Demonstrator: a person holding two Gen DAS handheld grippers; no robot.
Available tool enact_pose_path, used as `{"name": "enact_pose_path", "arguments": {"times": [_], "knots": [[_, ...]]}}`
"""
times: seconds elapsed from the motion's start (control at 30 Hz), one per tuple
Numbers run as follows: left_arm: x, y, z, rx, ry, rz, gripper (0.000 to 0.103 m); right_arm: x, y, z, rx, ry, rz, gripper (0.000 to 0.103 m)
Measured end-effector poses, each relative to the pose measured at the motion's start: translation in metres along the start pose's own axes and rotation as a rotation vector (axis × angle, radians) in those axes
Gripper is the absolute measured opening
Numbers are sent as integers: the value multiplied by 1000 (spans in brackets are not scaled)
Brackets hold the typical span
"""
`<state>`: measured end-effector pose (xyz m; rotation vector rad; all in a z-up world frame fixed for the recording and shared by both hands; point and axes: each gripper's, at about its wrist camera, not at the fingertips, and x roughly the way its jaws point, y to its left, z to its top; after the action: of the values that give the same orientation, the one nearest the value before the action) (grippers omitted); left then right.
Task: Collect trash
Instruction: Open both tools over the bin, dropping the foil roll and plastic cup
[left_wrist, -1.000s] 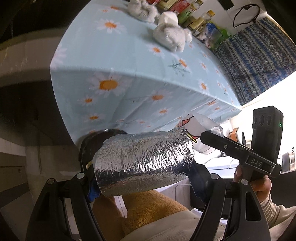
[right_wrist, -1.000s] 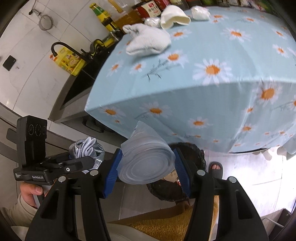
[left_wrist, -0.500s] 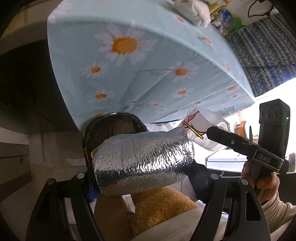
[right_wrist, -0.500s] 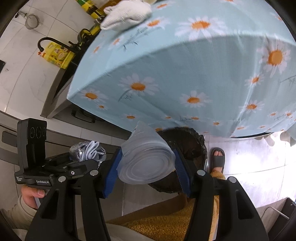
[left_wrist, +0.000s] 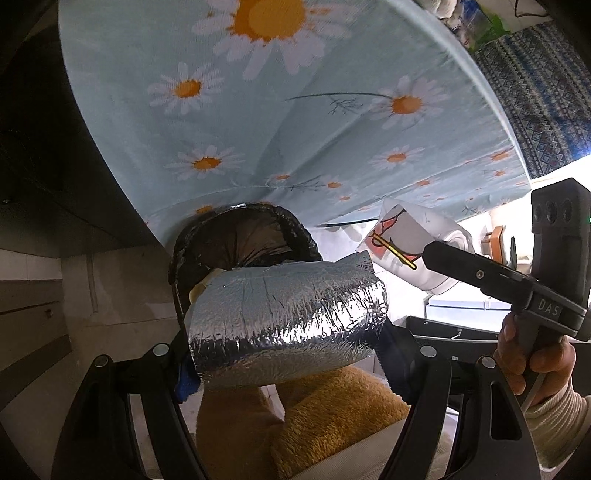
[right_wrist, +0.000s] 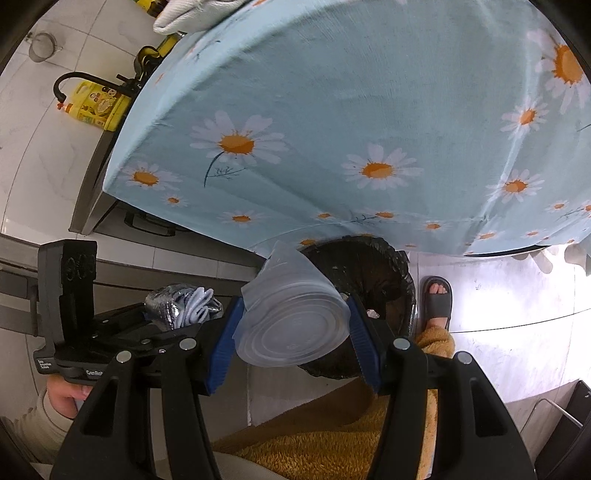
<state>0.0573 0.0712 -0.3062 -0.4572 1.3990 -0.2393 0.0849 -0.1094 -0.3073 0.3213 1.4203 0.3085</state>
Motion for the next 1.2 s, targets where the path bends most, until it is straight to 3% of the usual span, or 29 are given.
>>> {"name": "enact_pose_path", "arguments": {"times": [0.47, 0.53, 0.57, 1.2], "knots": [[6, -8, 9, 29, 14, 25, 78, 5, -1, 8, 21, -7, 13, 58], [8, -9, 10, 26, 20, 45, 90, 4, -3, 9, 38, -15, 16, 72], [9, -8, 10, 24, 21, 55, 93, 4, -5, 10, 51, -19, 23, 74], [-12, -8, 14, 20, -21, 66, 94, -13, -6, 11, 79, -52, 14, 74]]}}
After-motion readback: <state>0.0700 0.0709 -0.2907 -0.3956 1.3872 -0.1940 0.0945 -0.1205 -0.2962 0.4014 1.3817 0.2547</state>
